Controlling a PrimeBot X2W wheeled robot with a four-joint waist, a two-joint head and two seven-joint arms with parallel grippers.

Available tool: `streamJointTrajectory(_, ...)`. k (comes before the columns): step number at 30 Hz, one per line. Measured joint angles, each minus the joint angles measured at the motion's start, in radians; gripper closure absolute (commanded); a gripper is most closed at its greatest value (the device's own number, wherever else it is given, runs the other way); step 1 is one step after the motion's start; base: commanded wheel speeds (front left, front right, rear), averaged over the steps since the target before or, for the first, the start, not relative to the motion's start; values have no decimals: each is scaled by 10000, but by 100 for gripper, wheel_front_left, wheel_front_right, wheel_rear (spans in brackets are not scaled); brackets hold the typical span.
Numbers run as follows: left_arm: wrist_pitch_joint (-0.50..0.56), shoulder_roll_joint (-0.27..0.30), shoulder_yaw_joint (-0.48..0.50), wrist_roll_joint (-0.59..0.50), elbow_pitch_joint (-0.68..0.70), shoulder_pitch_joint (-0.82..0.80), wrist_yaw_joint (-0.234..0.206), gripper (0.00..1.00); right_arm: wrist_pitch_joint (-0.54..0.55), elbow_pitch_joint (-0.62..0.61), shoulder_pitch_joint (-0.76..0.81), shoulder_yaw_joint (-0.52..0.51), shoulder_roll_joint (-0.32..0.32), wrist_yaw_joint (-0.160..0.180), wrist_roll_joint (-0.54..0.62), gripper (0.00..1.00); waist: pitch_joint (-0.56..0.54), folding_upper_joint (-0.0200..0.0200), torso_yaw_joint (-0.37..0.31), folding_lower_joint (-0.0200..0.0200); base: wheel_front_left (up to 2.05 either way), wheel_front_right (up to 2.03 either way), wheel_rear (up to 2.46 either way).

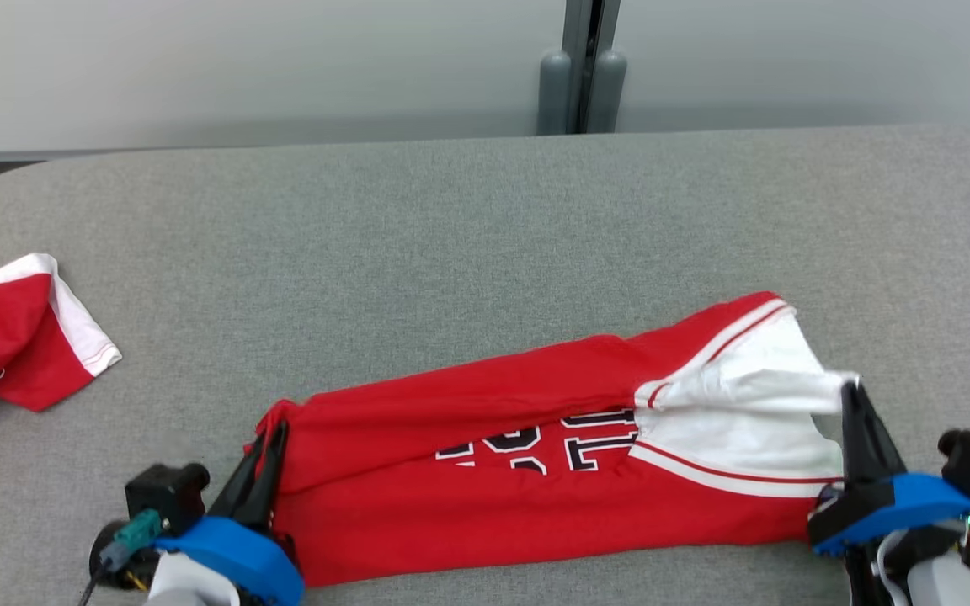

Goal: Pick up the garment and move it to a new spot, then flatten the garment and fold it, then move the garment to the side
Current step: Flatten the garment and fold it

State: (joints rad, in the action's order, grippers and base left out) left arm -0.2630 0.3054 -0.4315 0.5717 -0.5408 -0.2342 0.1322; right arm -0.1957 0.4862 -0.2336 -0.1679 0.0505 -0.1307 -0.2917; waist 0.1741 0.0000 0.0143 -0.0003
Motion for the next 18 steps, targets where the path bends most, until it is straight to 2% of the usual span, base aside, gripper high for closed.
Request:
streamJointTrajectory(3, 2, -150, 107, -65, -328, 307, 0, 53, -54, 123, 496, 77, 0, 0, -339, 100, -210, 0, 16, 0, 0, 0, 0)
streamJointTrajectory(4, 2, -213, 182, -104, -439, 373, 0, 37, -81, 167, 642, 119, -2, 0, -414, 100, -268, 0, 25, 0, 0, 0, 0)
streamJointTrajectory(5, 2, -270, 253, -125, -543, 445, 0, 10, -86, 222, 772, 159, -2, 0, -447, 100, -325, 0, 34, 0, 0, 0, 0)
streamJointTrajectory(6, 2, -318, 311, -186, -683, 525, 2, 0, -92, 320, 874, 198, -2, 0, -472, 92, -388, 0, 38, 0, 0, 0, 0)
streamJointTrajectory(8, 2, -412, 508, -284, -890, 695, 0, 0, -138, 443, 1011, 255, -4, 0, -550, 0, -503, 0, 28, 1, 0, 0, 0)
streamJointTrajectory(12, 2, -665, 1438, -681, -748, 1034, 0, 0, -393, 407, 1040, 336, -2, 0, -104, 0, -761, 0, 3, 2, 0, 0, 0)
streamJointTrajectory(18, 2, -1244, 2897, -1894, 558, 1749, -36, 0, -623, 67, 936, 499, 10, 0, 1258, 0, -1190, 0, 61, 2, 0, 0, 0)
